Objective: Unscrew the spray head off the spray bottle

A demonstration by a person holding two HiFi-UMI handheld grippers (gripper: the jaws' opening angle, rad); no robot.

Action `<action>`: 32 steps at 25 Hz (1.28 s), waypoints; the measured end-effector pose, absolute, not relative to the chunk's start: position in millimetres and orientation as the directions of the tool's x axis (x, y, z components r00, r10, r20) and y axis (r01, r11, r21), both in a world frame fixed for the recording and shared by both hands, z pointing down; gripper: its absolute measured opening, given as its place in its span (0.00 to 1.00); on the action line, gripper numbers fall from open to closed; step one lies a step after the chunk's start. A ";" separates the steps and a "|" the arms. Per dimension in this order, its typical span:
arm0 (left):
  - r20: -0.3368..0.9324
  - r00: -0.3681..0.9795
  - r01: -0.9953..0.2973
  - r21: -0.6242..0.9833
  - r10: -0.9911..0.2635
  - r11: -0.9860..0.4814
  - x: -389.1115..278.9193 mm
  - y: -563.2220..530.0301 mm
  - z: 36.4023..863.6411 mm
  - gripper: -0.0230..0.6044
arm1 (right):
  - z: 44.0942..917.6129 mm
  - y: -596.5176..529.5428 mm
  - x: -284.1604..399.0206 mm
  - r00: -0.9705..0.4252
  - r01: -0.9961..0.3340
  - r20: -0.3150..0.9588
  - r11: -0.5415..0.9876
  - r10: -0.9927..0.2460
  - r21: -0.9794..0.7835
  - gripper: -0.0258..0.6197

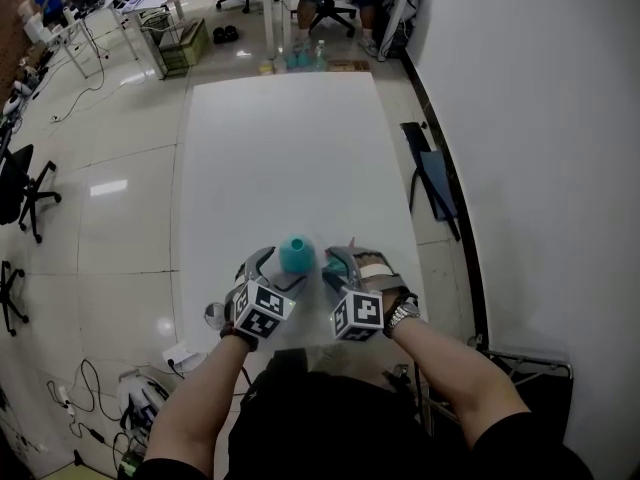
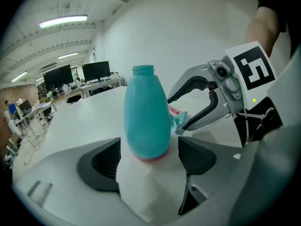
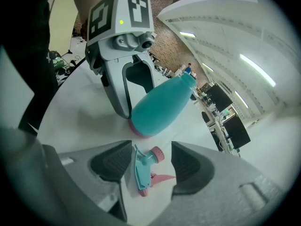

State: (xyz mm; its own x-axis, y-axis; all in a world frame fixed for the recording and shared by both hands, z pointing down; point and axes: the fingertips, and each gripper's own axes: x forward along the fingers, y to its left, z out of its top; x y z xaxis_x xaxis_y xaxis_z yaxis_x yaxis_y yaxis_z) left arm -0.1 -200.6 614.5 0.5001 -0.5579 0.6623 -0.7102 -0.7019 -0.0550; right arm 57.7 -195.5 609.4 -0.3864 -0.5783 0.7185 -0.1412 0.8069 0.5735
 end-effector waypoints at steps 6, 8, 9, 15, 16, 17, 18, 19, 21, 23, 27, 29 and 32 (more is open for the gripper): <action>0.640 0.475 -0.730 -0.096 -0.604 -0.677 -5.2 -194.3 600.4 0.64 | 604.4 -191.4 62.5 -0.394 -0.164 0.690 0.785 -0.607 0.597 0.42; 0.629 0.467 -0.737 -0.111 -0.621 -0.667 -6.3 -189.3 593.9 0.59 | 598.8 -186.8 63.9 -0.394 -0.181 0.685 0.783 -0.613 0.596 0.42; 0.621 0.464 -0.740 -0.119 -0.631 -0.662 -6.9 -187.0 589.1 0.57 | 592.6 -184.3 64.6 -0.396 -0.195 0.681 0.781 -0.616 0.593 0.41; 0.555 0.460 -0.763 -0.153 -0.693 -0.628 -2.9 -173.9 551.0 0.33 | 561.3 -169.4 72.6 -0.436 -0.288 0.637 0.769 -0.636 0.571 0.11; 0.544 0.462 -0.767 -0.152 -0.700 -0.624 -0.3 -171.0 545.1 0.28 | 555.8 -166.0 73.7 -0.442 -0.305 0.630 0.767 -0.639 0.564 0.04; 0.534 0.466 -0.770 -0.148 -0.706 -0.621 2.8 -168.0 539.4 0.24 | 551.7 -163.1 75.2 -0.449 -0.325 0.622 0.765 -0.642 0.556 0.03; 0.524 0.471 -0.772 -0.144 -0.709 -0.619 6.4 -165.1 533.9 0.18 | 547.6 -161.2 76.7 -0.456 -0.350 0.613 0.763 -0.646 0.544 0.03; 0.515 0.478 -0.773 -0.138 -0.711 -0.619 10.0 -162.3 528.9 0.12 | 542.6 -160.1 77.7 -0.462 -0.376 0.604 0.760 -0.650 0.530 0.03; 0.502 0.492 -0.771 -0.128 -0.712 -0.624 18.0 -157.4 520.5 0.06 | 530.5 -158.7 78.2 -0.478 -0.428 0.587 0.757 -0.653 0.494 0.03; 0.502 0.504 -0.765 -0.117 -0.703 -0.633 27.6 -150.2 513.1 0.06 | 515.5 -155.2 78.0 -0.498 -0.476 0.574 0.758 -0.650 0.446 0.03; 0.509 0.521 -0.756 -0.099 -0.685 -0.648 40.0 -139.5 500.7 0.06 | 492.8 -150.8 78.7 -0.534 -0.563 0.550 0.755 -0.642 0.336 0.03; 0.505 0.523 -0.760 -0.087 -0.687 -0.643 39.1 -137.9 494.1 0.06 | 486.5 -148.5 76.3 -0.552 -0.598 0.541 0.754 -0.634 0.272 0.03; 0.497 0.527 -0.768 -0.069 -0.689 -0.636 40.3 -136.8 485.0 0.06 | 478.3 -143.5 75.0 -0.575 -0.635 0.533 0.749 -0.621 0.188 0.03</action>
